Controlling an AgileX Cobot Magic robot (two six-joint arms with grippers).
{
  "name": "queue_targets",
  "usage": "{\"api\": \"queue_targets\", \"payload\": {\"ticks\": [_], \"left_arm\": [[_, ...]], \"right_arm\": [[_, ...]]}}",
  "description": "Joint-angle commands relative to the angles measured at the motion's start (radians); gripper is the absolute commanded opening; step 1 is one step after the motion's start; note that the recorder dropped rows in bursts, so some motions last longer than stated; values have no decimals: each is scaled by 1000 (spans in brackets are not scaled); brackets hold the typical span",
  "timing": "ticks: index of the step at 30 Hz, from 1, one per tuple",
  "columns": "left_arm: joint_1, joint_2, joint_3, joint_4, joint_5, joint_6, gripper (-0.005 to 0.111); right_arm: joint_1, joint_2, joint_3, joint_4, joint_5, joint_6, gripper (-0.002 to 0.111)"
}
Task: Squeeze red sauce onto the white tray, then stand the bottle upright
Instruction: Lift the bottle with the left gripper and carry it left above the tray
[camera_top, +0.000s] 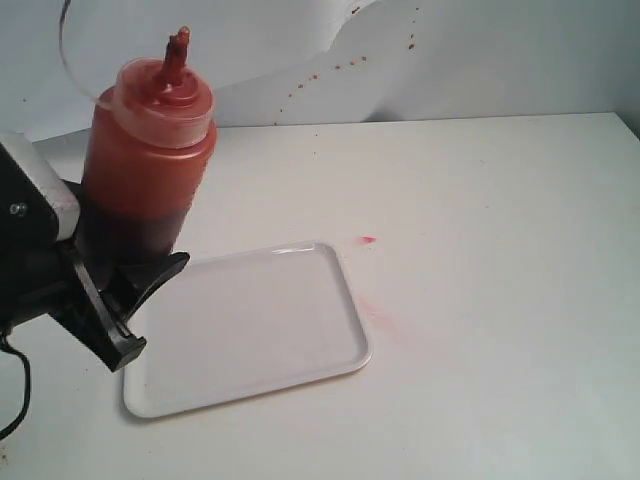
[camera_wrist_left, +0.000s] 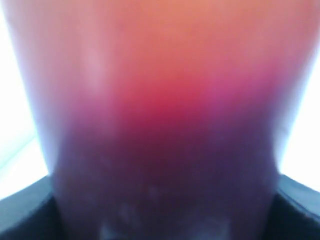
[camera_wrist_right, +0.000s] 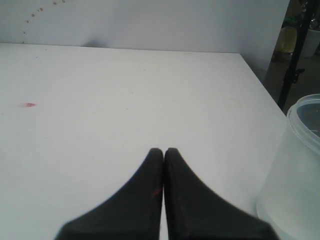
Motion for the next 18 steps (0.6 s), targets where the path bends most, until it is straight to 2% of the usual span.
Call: {"api": "queue_targets", "payload": {"ticks": [1,15,18], "left_arm": [[1,-60,18,-7,-22,-3,0],[1,-81,18,-4,56,-3,0],[1,-81,18,47,87,-1,0]], "right_arm": [[-8,-7,4,1,-7,0,0],[-8,-7,4,1,-7,0,0],[-8,-7,4,1,-7,0,0]]}}
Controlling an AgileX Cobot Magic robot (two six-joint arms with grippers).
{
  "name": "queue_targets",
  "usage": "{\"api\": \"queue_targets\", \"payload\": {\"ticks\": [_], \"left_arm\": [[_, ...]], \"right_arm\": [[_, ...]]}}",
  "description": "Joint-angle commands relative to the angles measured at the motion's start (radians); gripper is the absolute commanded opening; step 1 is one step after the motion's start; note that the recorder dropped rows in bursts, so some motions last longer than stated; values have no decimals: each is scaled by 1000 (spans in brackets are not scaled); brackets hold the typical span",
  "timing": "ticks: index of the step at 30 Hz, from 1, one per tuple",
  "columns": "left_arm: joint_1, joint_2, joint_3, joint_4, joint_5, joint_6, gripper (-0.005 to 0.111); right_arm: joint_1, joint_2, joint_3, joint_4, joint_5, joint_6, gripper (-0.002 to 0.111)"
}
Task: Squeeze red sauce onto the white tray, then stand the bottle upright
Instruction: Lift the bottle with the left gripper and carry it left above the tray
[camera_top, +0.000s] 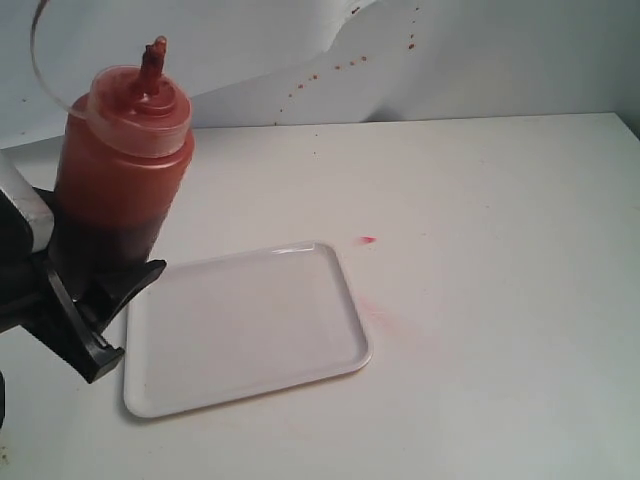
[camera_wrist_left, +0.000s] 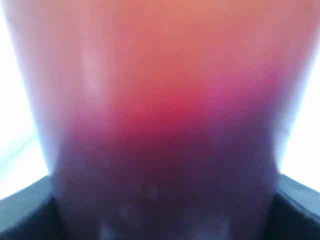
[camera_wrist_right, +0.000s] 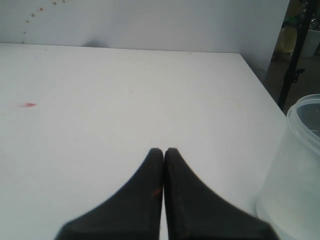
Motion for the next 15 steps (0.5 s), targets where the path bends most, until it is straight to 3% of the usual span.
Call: {"api": "queue_targets", "payload": {"ticks": [1,7,15], "left_arm": [[1,-13,-3,59,0,-1,0],[1,-11,-5,81,47,60,0],[1,85,-88,81,156,195,0]], "right_arm": [[-8,-7,4,1,-7,0,0],[-8,-7,4,-17,-26,0,0],[-8,-7,4,463,-427,11,0]]}}
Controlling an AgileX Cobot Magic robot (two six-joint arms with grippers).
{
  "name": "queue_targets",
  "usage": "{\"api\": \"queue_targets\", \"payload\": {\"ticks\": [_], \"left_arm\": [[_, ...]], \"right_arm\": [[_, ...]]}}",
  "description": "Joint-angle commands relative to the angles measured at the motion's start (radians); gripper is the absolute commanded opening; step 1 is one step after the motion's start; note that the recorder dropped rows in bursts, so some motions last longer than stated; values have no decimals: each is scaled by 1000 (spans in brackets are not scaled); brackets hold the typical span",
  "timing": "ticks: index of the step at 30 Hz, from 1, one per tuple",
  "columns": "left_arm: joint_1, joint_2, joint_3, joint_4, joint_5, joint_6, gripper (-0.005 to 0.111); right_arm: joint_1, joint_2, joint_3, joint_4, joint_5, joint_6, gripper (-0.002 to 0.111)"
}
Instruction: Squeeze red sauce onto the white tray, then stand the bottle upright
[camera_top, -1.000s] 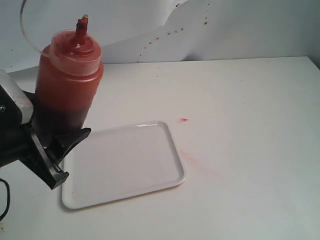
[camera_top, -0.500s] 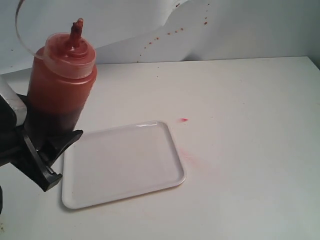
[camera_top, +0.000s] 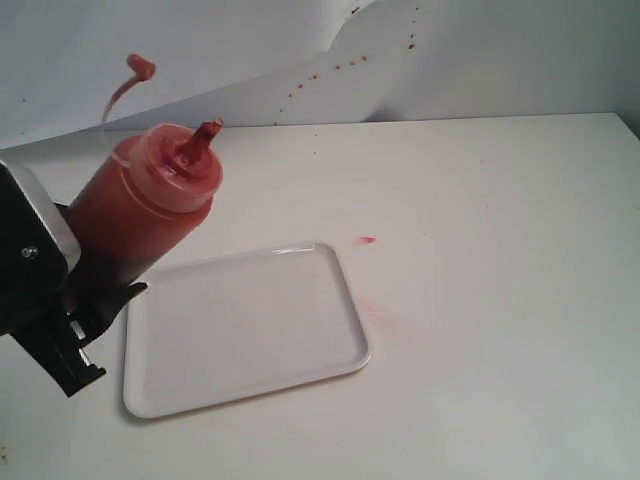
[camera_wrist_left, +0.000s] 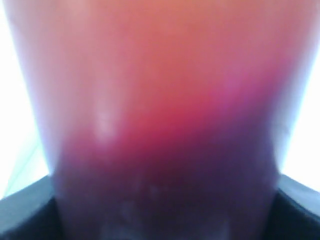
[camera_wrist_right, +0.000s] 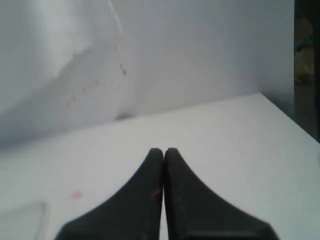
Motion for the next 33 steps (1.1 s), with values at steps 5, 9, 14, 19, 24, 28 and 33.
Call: {"api": "queue_targets", "payload": {"ticks": [5,9,14,19,24,28,33], "left_arm": [[1,177,-192,-6,50,204,0],[64,273,-223,5,-2,258,0],[209,251,-235,210,-4,258,0],[218,239,-235,372,20,260,0],[216,239,-235,443,45,307,0],[216,239,-235,533,88,308,0],[216,239,-235,724,102,310,0]], "right_arm": [[-8,-7,-96,264,36,62,0],[-8,-5,-232,373,93,-99,0],[-8,188,-360,528,135,-386,0],[-8,620,-603,904,448,-890,0],[-8,898,-786,1201,745,-1323,0],[-8,1068,-880,1316,931,-1508,0],[-8,1225,-959,1323,985,-1550,0]]}}
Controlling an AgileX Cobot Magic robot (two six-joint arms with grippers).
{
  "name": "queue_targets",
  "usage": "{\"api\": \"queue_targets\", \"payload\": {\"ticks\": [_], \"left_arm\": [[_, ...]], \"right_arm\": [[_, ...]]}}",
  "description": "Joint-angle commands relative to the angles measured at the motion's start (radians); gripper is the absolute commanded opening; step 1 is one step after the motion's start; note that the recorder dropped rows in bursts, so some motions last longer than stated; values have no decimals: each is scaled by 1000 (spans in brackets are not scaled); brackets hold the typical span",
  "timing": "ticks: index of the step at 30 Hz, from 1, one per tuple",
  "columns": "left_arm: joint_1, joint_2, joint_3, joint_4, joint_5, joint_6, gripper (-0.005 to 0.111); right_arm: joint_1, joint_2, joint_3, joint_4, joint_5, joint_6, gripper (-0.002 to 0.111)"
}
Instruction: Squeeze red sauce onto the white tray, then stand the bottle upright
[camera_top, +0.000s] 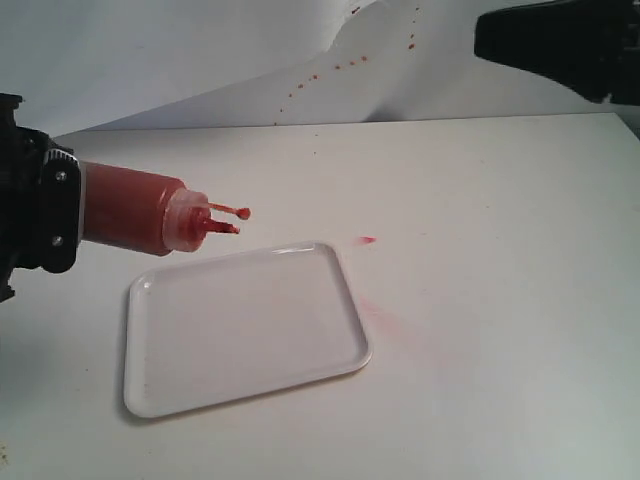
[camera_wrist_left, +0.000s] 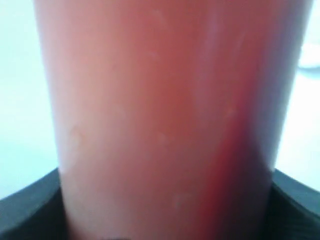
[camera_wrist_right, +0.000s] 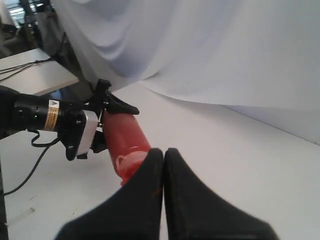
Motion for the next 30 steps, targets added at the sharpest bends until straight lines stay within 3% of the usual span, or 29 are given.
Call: {"api": "queue_targets", "payload": {"ticks": [1,3,5,10,13,16,22,30], "left_arm": [[1,-15,-15,181,15,-8,0],[1,-15,-15,233,27,-10,0],[1,-15,-15,277,42,-10,0],[1,-15,-15,323,44,-12,0],[1,-15,-15,344,49,-12,0],[-31,-15,-15,357,67,-12,0],[-134,-15,-15,357,161,-15,0],[-149,-15,-15,357,202,-9,0]], "right_arm": [[-2,120,-60,25,45,-48,0],[30,164,-67,22,39,-78,5],[78,203,-68,24,17,-165,17],[270,307,-71,62,-160,-479,67],[395,369,-72,176,-369,-652,87],[483,429,-111,177,-530,-652,89],[614,551,-222,191,-549,-650,89],[704,699,-344,191,-581,-597,89]]}}
